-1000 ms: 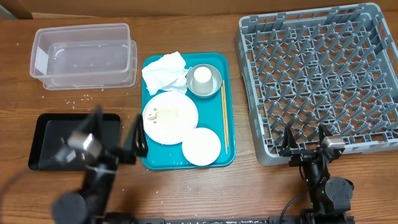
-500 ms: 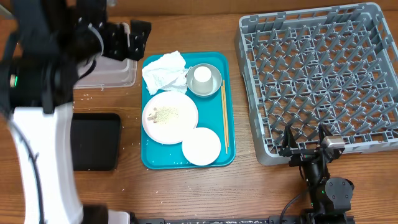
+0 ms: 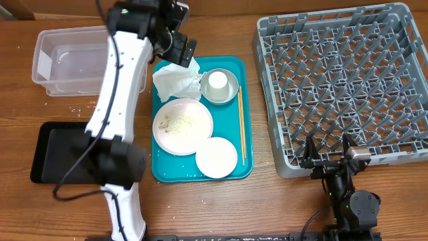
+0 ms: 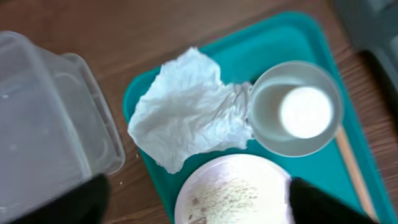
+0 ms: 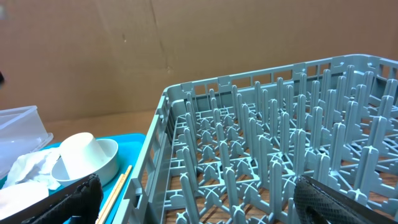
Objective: Sort waste into correct bins and load items into the dishwasher
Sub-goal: 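Reach the left gripper to the white tissue on the teal tray and grasp, then carry the tissue with the left gripper into the clear plastic bin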
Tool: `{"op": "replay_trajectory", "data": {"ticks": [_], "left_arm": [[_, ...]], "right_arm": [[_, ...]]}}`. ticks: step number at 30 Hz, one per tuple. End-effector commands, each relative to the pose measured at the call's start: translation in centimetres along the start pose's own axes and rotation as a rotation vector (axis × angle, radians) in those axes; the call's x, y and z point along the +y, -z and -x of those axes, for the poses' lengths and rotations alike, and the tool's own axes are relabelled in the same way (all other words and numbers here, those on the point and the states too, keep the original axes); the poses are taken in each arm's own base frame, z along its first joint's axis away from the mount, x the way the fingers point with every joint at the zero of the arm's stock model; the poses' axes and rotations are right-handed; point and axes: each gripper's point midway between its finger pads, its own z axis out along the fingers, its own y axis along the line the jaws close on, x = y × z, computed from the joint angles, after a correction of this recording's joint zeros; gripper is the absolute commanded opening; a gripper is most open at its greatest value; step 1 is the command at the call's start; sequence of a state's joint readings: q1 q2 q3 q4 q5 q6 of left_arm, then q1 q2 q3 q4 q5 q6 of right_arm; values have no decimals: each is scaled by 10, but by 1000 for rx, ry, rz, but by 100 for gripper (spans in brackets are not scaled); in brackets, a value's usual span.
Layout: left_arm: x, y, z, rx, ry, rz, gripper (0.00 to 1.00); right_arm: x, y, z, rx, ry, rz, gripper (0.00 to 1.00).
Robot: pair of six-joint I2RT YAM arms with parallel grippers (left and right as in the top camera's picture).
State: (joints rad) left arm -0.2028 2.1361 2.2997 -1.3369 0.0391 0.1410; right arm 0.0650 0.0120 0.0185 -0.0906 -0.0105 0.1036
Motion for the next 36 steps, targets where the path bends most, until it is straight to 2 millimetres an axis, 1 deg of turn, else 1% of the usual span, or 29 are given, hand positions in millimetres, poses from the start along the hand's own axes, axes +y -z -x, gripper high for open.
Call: {"op": "replay_trajectory", "data": {"ticks": [1, 2, 3, 6, 8, 11, 13, 18, 22, 26, 27, 29, 30, 32, 33, 36], "left_arm": [[5, -27, -8, 71, -17, 20, 78], [5, -37, -12, 100, -16, 16, 78], [4, -51, -19, 142, -19, 8, 77], [-5, -73, -34, 217, -72, -51, 76], [-10, -83, -42, 256, -93, -84, 76], [-13, -102, -58, 334, -112, -103, 76], [-14, -113, -65, 364, -128, -113, 76], [-12, -135, -67, 375, -136, -112, 78], [-11, -153, -59, 338, -139, -108, 77], [-11, -162, -54, 314, -167, -106, 77], [-11, -163, -51, 305, -168, -104, 75], [-10, -163, -50, 298, -167, -104, 62], [-10, -163, -50, 301, -165, -102, 36], [-10, -163, -52, 307, -146, -99, 13], [-10, -162, -52, 310, -132, -98, 4], [-11, -154, -52, 320, -88, -95, 4]], "right_arm": [[-4, 0, -1, -7, 6, -16, 100], [-4, 0, -1, -7, 6, -16, 100], [-4, 0, -1, -7, 6, -16, 100], [-4, 0, -1, -7, 6, -16, 100], [-4, 0, -1, -7, 6, -16, 100], [-4, 0, -1, -7, 6, -16, 100], [-4, 0, -1, -7, 6, -16, 100], [-4, 0, -1, -7, 6, -16, 100], [-4, 0, -1, -7, 6, -16, 100], [-4, 0, -1, -7, 6, -16, 100], [-4, 0, -1, -7, 6, -16, 100], [-4, 0, -1, -7, 6, -16, 100], [-4, 0, -1, -7, 6, -16, 100], [-4, 0, -1, -7, 6, -16, 100], [-4, 0, -1, -7, 6, -16, 100], [-4, 0, -1, -7, 6, -16, 100]]}}
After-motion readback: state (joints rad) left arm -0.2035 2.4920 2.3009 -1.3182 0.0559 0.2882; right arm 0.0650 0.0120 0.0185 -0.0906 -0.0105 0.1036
